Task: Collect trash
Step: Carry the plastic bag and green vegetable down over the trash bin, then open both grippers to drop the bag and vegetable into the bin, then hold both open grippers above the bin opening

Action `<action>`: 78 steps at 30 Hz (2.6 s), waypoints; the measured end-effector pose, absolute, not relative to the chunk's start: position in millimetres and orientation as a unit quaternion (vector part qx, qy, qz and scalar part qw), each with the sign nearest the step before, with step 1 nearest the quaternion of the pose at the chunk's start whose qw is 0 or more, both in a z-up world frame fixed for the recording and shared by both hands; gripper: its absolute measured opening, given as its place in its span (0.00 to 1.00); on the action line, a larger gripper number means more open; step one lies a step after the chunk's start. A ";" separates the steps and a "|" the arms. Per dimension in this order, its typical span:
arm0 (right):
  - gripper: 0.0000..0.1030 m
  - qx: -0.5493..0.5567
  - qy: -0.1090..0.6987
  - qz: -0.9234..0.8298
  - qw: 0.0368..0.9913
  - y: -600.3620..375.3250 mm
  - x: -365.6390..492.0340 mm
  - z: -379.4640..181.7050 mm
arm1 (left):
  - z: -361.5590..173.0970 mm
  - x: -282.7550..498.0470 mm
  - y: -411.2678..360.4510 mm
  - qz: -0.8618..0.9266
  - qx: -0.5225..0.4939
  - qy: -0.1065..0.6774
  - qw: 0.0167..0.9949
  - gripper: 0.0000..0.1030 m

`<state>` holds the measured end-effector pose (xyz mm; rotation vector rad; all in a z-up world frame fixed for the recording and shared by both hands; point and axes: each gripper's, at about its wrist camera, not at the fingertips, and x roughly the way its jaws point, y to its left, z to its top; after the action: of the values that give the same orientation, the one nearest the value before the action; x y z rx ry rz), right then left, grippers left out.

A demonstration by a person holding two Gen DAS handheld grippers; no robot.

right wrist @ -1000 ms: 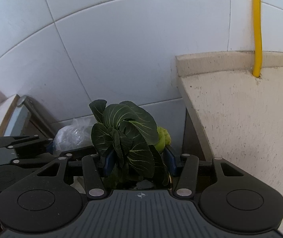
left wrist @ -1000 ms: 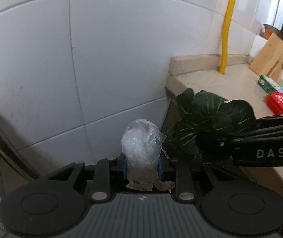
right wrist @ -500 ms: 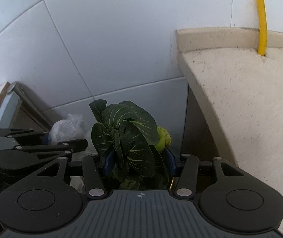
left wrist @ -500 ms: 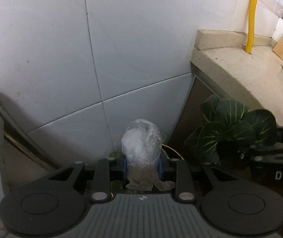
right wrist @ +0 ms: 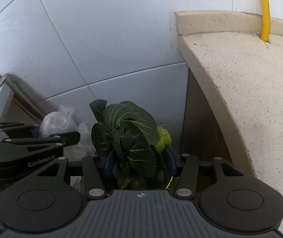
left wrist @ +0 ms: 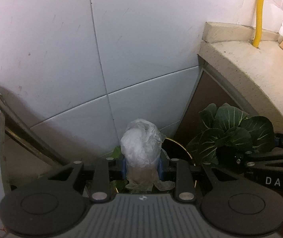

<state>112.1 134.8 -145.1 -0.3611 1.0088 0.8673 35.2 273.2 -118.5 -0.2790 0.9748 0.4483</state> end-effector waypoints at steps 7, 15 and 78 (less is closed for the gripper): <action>0.57 -0.168 0.471 0.398 0.769 137.7 116.4 -148.4 | -122.6 37.5 275.4 0.214 -0.131 0.470 0.846 0.23; 0.57 -0.171 0.479 0.395 0.765 139.7 116.4 -149.5 | -126.7 41.5 278.1 0.220 -0.132 0.478 0.840 0.23; 0.70 -0.148 0.471 0.362 0.791 121.1 116.0 -127.3 | -118.8 43.6 262.8 0.216 -0.096 0.457 0.858 0.47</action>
<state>116.0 121.1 -127.3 -0.3180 1.0140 0.7780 43.6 262.8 -118.8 -0.2018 0.9595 0.4543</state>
